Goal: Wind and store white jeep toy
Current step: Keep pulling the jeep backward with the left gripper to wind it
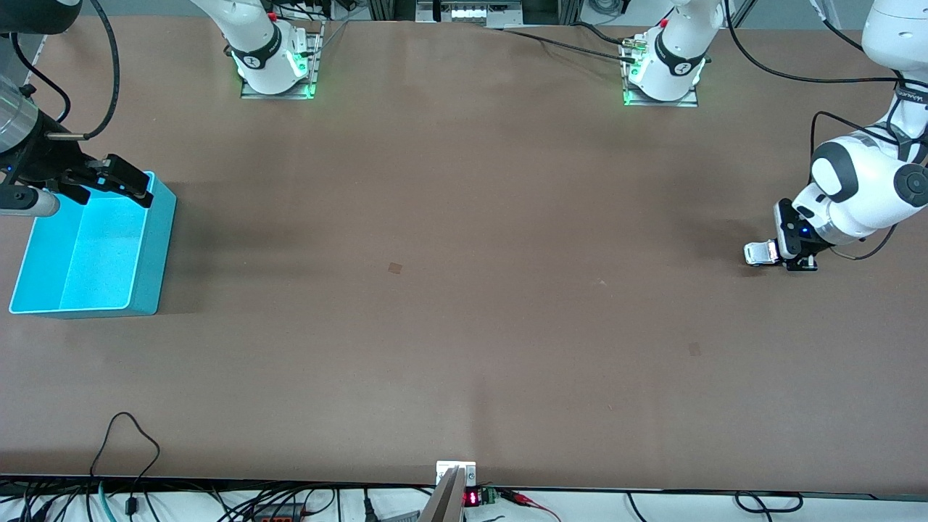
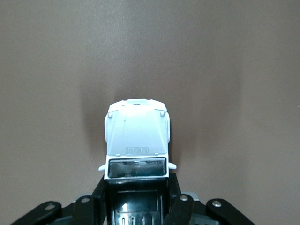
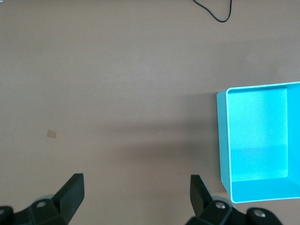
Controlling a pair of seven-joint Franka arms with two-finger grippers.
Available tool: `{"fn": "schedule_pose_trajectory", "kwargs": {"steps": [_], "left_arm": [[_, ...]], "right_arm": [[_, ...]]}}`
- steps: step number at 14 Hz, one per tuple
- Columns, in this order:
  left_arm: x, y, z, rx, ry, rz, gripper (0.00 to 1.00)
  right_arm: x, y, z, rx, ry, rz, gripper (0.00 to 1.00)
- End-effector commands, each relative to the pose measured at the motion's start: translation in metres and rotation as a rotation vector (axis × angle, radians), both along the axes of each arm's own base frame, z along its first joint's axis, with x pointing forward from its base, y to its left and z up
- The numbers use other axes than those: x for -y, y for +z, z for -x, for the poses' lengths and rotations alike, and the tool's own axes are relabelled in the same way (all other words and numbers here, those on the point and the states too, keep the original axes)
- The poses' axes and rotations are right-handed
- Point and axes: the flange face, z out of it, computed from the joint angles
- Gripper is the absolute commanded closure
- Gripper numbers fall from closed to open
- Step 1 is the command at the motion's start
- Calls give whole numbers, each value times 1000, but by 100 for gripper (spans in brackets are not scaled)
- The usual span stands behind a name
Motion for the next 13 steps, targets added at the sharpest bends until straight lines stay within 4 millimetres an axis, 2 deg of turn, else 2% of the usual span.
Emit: {"fn": "schedule_pose_trajectory", "kwargs": {"steps": [1,3,4,5,6,10,12,13], "left_arm": [[-9,-57,14,-70,-22,29,92],[-13,-56,15,-68,-16,29,91],[-14,-55,14,-66,-15,27,79],[-15,-52,12,-63,-20,27,34],[-18,-48,10,-57,-18,24,0],[-16,-11,-7,-70,-24,29,0],[-16,14,-17,-108,-22,41,0],[-10,24,-20,-125,-29,50,0]], "right_arm": [[0,3,0,-6,2,-12,0],[0,4,0,-5,2,-12,0],[0,4,0,-5,2,-12,0],[0,4,0,-5,4,-12,0],[0,3,0,-6,4,-12,0],[0,4,0,-5,2,-12,0],[0,4,0,-5,4,-12,0],[0,4,0,-5,2,-12,0]]}}
